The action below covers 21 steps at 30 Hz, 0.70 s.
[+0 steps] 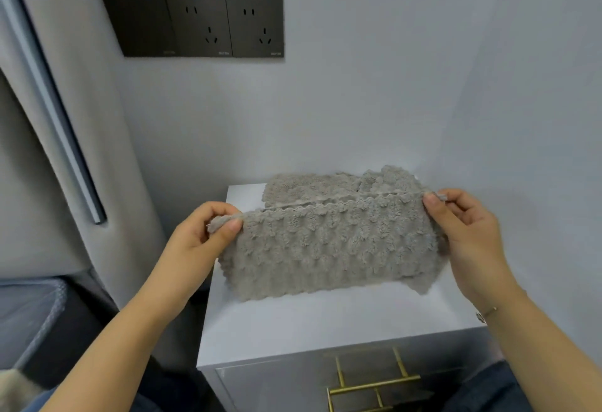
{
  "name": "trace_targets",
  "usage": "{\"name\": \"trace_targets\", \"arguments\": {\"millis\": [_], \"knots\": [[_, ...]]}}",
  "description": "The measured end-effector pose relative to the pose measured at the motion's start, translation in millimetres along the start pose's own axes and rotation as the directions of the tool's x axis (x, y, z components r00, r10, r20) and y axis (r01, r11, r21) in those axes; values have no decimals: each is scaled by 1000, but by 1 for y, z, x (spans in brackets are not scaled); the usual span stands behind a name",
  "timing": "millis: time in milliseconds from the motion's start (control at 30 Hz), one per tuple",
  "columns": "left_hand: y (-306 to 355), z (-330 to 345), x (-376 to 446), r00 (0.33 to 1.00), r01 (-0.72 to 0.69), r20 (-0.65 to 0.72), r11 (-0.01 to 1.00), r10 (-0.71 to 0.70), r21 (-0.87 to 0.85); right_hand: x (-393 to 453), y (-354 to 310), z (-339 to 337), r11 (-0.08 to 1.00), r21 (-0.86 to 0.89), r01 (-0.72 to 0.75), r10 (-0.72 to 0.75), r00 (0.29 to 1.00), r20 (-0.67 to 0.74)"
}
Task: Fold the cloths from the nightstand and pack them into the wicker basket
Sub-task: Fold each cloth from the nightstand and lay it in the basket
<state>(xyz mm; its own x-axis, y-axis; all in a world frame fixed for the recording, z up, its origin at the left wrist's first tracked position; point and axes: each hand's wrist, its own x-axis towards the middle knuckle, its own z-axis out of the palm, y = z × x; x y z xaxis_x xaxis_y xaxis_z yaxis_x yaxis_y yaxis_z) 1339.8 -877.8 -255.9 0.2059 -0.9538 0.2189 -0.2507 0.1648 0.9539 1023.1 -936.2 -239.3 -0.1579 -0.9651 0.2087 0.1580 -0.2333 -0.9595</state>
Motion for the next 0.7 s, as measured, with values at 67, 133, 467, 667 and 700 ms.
{"name": "trace_targets", "arguments": {"millis": [67,133,467,667,700], "knots": [[13,1,-5,1000,8,-4,985,-8,-171,2,-13,-1,999,-1,53,-53,998,-19],[19,3,-10,999,25,37,978,-18,-206,3,-23,-2,994,-33,101,-103,994,-35],[15,5,-38,975,77,213,996,-66,-42,12,-64,12,980,-152,131,-123,990,65],[-12,-3,-56,930,277,233,959,-283,59,68,-54,67,862,-472,187,-20,942,335],[-14,-5,-58,916,313,241,947,-321,70,76,-47,80,834,-516,198,18,923,385]]}}
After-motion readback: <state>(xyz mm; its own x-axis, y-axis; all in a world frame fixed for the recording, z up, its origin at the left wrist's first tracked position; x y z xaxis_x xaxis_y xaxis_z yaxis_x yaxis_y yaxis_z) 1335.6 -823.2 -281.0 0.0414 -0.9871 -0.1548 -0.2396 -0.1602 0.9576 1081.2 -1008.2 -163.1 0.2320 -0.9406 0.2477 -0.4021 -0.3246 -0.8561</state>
